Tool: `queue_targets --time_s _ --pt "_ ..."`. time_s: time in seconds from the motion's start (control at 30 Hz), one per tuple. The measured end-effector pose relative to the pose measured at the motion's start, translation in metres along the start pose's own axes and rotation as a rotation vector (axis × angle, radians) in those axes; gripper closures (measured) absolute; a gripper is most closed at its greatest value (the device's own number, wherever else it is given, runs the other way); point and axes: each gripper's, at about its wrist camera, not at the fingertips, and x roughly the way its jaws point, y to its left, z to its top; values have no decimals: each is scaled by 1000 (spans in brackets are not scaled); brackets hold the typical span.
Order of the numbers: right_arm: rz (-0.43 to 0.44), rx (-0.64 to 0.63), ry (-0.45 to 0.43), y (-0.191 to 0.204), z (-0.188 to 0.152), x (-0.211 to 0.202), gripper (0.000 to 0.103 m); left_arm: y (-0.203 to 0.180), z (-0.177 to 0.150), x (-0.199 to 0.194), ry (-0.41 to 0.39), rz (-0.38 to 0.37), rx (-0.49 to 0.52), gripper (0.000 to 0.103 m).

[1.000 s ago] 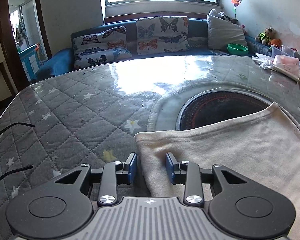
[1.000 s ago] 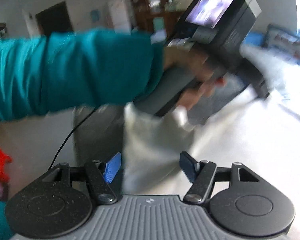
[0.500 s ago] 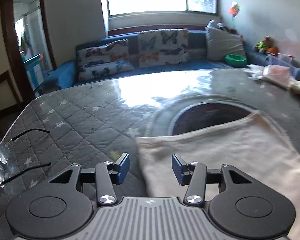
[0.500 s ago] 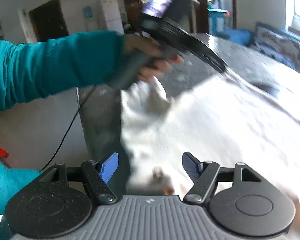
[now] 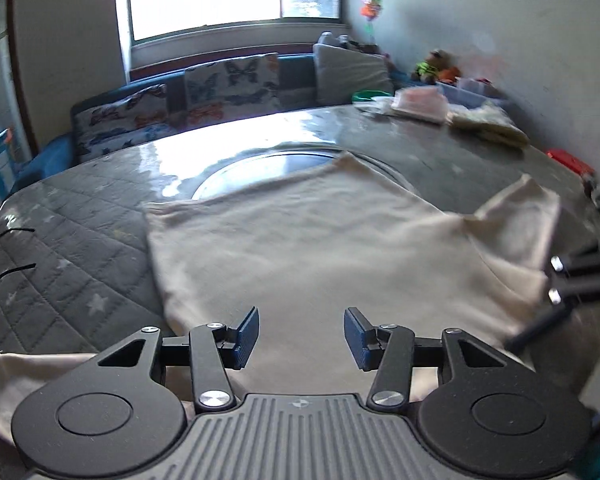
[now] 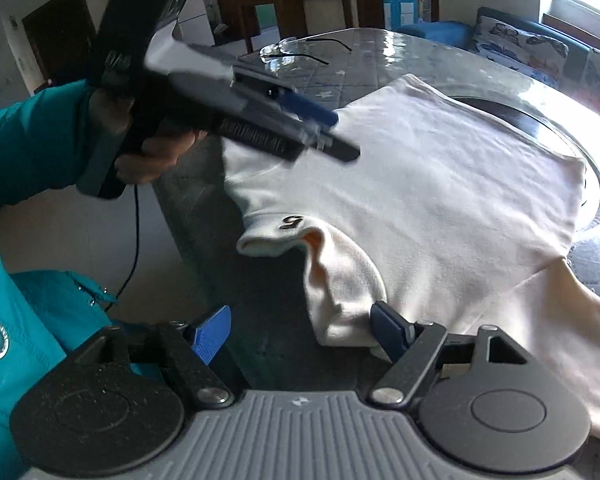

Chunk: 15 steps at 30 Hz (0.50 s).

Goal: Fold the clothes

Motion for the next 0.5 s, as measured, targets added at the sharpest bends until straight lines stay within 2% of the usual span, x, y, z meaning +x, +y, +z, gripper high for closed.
queue_targets --time_s 0.13,0.23,0.5 --pt "-8 23 -42 -4 5 -10 24 -13 -13 -3 -2 21 66 52" --pt "-51 62 -93 -16 9 -19 23 -19 -23 -2 15 22 88 52" --pt "-100 201 -101 -48 -9 -24 24 -16 -27 -6 18 18 71 52"
